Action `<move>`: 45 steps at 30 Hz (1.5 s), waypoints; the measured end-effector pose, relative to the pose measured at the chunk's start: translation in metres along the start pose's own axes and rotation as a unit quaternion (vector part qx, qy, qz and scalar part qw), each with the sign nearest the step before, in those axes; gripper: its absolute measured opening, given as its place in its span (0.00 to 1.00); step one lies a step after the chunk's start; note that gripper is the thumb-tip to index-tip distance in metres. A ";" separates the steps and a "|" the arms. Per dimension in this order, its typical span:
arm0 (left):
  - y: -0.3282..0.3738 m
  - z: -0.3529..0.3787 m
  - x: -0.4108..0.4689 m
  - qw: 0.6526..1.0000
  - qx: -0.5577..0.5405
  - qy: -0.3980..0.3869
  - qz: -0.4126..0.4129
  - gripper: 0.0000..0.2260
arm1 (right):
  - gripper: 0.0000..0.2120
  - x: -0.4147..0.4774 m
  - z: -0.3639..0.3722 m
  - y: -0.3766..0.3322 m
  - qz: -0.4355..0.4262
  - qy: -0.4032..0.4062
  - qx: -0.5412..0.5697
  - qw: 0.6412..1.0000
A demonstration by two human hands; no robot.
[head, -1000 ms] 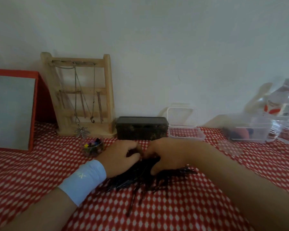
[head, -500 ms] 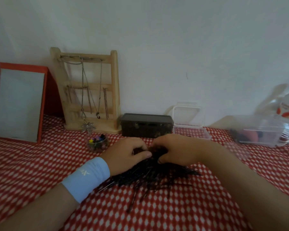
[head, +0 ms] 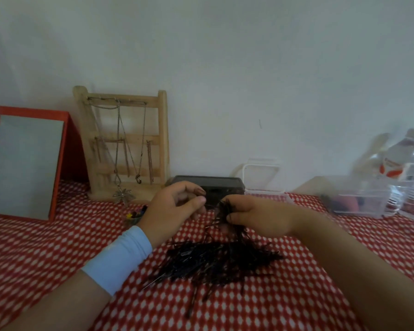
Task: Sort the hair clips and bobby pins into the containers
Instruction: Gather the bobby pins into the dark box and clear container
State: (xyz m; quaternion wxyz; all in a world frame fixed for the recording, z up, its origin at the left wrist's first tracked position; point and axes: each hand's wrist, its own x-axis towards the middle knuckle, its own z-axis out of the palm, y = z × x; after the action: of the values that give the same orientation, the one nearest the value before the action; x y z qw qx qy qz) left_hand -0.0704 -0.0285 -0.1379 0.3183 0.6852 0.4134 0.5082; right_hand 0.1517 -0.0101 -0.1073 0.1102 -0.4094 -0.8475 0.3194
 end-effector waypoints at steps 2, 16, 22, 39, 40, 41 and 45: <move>0.002 0.000 0.001 1.000 -0.006 0.026 -0.006 0.04 | 0.11 0.004 0.001 0.004 0.015 0.015 0.076 0.997; -0.004 -0.008 -0.001 0.998 0.059 -0.019 -0.012 0.07 | 0.07 -0.004 -0.001 0.012 0.015 -0.041 0.388 0.920; -0.001 0.005 -0.011 0.977 0.144 -0.153 0.026 0.06 | 0.06 -0.002 0.001 0.015 -0.033 -0.041 0.466 0.883; 0.052 0.038 0.029 0.984 0.119 -0.108 0.074 0.11 | 0.08 0.003 0.004 0.016 -0.086 0.021 0.553 0.829; 0.056 0.038 0.035 0.985 0.114 -0.108 0.074 0.10 | 0.08 0.003 0.003 0.016 -0.092 0.028 0.559 0.824; 0.060 0.038 0.045 0.983 0.130 -0.099 0.087 0.10 | 0.07 0.004 0.002 0.018 -0.097 0.032 0.566 0.818; 0.070 0.036 0.071 0.980 0.110 -0.143 0.078 0.14 | 0.07 0.005 -0.003 0.022 -0.086 0.039 0.594 0.799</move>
State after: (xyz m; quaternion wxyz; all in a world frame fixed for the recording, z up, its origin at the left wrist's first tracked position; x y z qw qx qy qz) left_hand -0.0087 0.0020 -0.0573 0.2564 0.8119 0.3617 0.3798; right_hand 0.1638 0.0055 -0.1190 0.3916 -0.2007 -0.5179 0.7336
